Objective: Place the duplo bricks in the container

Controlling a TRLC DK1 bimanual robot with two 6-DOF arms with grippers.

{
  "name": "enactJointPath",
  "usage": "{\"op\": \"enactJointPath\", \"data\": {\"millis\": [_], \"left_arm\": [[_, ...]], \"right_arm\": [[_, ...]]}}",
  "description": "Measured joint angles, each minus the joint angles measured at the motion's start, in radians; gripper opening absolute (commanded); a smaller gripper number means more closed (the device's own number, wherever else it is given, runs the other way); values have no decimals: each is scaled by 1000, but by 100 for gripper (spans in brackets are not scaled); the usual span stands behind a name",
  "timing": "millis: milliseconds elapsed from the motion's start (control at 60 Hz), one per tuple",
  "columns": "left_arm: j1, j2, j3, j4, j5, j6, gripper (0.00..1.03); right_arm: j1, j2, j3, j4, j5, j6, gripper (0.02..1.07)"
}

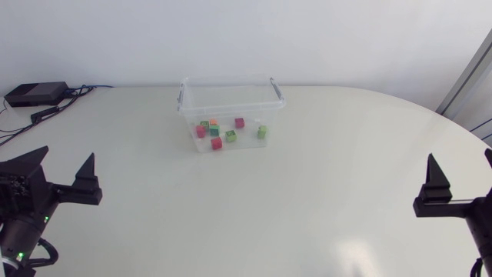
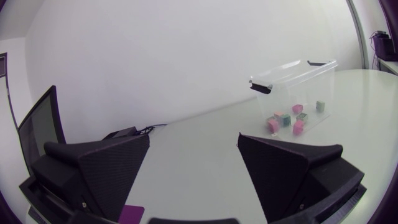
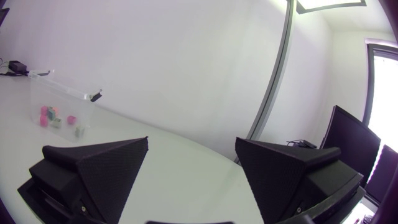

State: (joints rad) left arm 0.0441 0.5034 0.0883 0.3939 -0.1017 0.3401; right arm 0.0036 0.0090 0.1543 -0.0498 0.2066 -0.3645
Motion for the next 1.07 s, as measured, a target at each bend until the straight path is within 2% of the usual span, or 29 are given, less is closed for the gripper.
{"op": "enactJointPath", "data": {"millis": [200, 950, 1067], "left_arm": [[-1, -100, -17, -66, 22, -31, 99], [-36, -485, -62, -387, 94, -296, 99], [-39, -496, -64, -396, 95, -312, 99]], "right_arm": [[0, -8, -30, 1, -37, 34, 103], [0, -8, -129, 29, -199, 321, 103], [0, -8, -130, 31, -203, 336, 103]]}}
